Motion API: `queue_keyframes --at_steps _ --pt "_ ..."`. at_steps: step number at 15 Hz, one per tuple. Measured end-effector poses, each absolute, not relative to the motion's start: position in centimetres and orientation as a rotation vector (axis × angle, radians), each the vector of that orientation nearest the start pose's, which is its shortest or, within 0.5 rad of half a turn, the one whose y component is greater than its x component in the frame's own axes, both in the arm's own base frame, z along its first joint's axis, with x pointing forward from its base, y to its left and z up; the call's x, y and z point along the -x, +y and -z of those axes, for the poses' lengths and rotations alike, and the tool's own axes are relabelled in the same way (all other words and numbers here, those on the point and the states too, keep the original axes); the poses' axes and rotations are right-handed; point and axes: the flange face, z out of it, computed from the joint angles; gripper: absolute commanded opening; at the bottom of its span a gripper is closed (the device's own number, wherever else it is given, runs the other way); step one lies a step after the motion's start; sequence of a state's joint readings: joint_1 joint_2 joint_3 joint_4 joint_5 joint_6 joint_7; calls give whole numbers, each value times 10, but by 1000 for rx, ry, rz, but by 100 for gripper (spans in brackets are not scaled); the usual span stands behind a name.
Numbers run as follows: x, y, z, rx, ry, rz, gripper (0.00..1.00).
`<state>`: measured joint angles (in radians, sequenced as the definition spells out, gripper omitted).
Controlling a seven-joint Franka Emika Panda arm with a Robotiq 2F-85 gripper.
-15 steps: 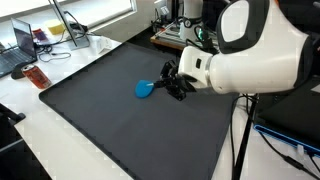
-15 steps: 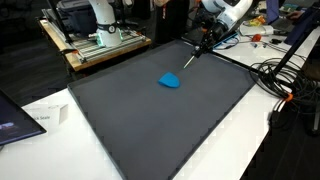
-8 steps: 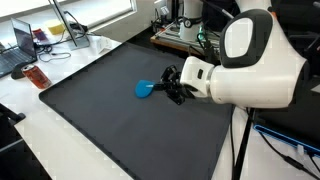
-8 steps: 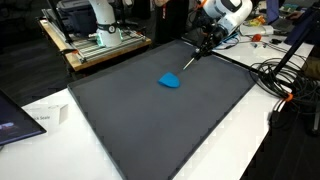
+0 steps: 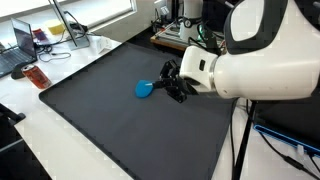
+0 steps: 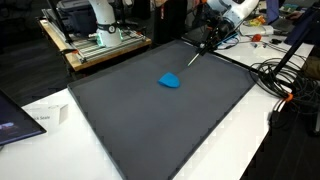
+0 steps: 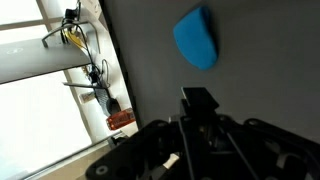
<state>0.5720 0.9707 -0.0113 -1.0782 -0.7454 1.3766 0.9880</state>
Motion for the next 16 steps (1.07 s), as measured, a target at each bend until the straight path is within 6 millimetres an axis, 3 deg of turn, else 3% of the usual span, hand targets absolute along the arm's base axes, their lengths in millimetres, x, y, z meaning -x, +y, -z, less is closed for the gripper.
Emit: queue_keyframes --at_steps 6,16 --pt "-653 286 -276 -2222 -303 -6 3" --pt "-678 220 -355 -2461 -239 152 3"
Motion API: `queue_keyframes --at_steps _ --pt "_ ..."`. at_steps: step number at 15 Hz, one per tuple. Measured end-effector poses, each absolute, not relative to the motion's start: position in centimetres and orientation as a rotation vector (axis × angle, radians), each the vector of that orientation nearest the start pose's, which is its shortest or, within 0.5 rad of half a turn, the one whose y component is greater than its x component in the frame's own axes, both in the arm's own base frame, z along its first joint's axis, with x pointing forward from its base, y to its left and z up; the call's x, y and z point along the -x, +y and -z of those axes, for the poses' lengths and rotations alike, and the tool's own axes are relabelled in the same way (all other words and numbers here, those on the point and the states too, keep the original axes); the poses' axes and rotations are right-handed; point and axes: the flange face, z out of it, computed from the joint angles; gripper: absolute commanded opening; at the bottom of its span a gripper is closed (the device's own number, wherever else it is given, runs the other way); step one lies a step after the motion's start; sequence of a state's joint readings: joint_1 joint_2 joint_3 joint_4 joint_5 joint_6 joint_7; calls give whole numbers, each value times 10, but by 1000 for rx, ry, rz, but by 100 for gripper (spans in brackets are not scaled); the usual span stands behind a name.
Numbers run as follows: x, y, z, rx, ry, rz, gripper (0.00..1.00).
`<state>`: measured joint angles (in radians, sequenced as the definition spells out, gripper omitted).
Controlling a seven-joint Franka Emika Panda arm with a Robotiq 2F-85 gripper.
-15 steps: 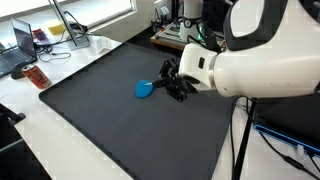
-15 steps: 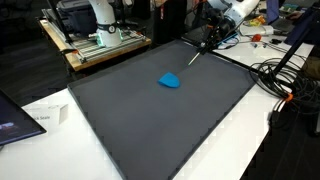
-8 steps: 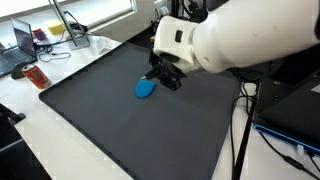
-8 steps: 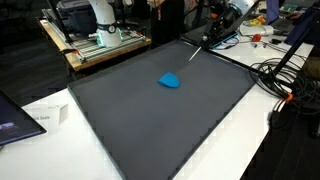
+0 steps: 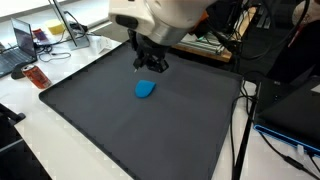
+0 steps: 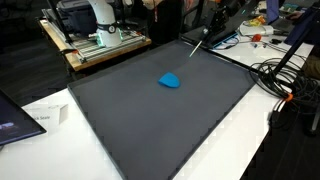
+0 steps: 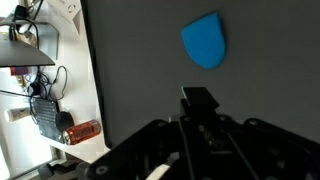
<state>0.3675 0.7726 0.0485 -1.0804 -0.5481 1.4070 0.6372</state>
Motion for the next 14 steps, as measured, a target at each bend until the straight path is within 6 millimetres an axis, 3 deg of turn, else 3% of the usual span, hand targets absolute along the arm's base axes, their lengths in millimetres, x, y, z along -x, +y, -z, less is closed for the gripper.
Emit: queue_keyframes --at_steps 6,14 --pt "-685 169 -391 -2646 -77 219 3" --pt "-670 73 -426 -2944 124 358 3"
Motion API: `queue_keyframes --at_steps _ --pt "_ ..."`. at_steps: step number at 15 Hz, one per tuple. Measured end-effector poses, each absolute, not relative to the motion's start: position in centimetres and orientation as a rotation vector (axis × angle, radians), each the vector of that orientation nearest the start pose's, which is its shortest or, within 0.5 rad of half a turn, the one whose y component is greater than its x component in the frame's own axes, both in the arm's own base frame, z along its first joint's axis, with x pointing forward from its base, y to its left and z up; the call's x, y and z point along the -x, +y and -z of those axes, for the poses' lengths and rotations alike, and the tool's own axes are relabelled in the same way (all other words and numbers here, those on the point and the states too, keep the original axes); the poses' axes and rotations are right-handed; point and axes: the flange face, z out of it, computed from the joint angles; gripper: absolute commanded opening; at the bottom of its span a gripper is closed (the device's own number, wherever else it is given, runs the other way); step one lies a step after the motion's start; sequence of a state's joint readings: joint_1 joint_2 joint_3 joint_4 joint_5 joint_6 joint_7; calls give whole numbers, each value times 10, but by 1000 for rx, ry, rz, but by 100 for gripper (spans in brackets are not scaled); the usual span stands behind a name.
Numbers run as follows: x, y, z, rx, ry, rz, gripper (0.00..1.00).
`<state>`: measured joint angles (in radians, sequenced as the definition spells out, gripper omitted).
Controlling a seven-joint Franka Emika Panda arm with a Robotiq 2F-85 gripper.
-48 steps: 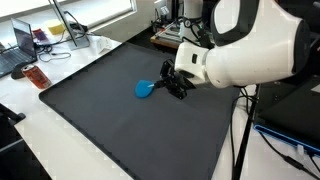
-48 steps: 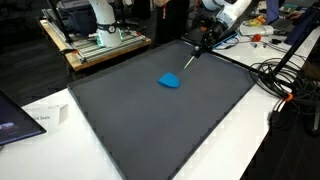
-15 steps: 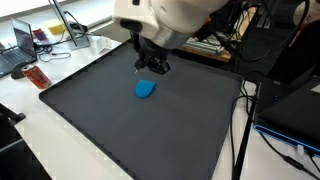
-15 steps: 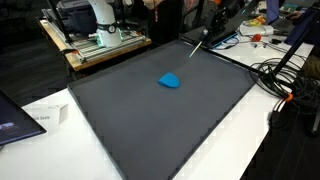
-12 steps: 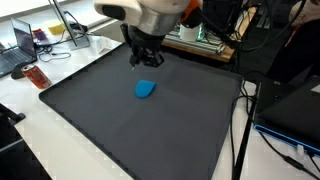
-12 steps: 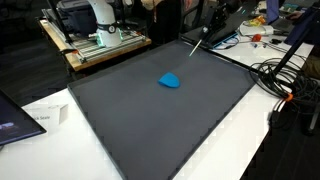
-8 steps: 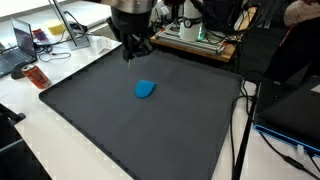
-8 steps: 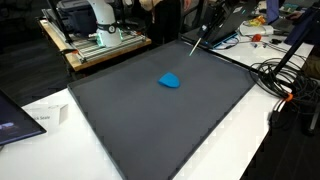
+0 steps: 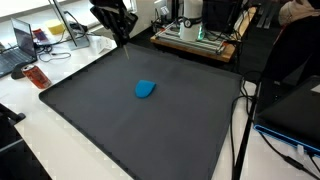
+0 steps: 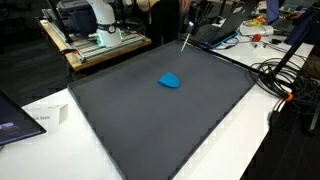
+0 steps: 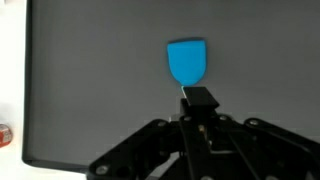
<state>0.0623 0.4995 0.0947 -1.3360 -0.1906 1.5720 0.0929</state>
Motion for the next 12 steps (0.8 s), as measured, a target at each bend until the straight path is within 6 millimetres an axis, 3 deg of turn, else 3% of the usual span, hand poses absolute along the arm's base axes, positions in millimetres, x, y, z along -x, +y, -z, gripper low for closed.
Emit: queue_keyframes --at_steps 5,12 --pt "-655 14 -428 3070 -210 -408 3" --pt "-637 -59 -397 2822 -259 -385 3"
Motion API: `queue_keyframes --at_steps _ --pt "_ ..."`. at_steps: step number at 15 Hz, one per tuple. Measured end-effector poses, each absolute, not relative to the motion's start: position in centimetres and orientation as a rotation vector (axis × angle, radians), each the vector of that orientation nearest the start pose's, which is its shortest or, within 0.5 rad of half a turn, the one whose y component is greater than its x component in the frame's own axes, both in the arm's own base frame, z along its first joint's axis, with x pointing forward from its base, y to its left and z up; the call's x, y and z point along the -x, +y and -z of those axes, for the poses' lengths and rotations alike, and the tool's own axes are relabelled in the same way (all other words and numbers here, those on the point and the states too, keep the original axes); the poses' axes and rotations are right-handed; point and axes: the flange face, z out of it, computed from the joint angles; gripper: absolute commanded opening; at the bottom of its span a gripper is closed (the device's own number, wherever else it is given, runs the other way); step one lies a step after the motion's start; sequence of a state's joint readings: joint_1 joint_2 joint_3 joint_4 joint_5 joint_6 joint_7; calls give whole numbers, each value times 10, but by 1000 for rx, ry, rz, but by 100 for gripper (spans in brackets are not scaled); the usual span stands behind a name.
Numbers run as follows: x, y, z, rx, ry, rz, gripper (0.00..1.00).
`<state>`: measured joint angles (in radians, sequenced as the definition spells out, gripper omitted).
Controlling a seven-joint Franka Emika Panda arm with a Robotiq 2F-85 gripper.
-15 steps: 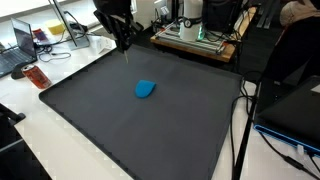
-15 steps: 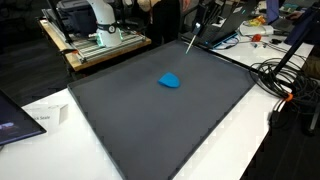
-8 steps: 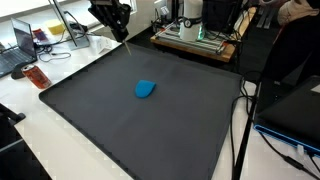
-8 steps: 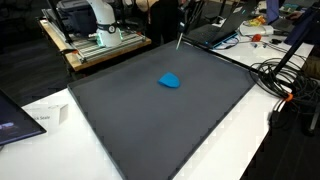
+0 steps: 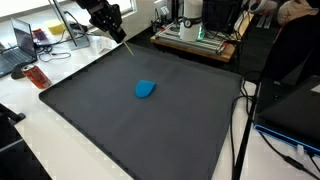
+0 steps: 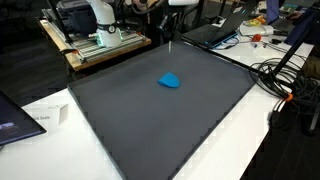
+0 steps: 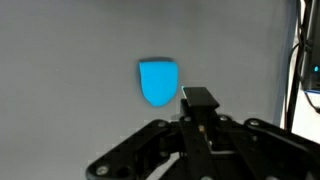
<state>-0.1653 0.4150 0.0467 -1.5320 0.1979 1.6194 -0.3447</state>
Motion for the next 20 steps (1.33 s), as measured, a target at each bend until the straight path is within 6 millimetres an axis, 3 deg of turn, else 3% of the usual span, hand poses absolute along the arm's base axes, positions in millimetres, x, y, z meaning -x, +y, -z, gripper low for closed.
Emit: queue_keyframes --at_steps 5,13,20 --pt "-628 -91 -368 2710 -265 -302 3" --pt "-623 -126 -315 2567 -197 -80 3" --pt "-616 -148 -283 2452 -142 47 3"
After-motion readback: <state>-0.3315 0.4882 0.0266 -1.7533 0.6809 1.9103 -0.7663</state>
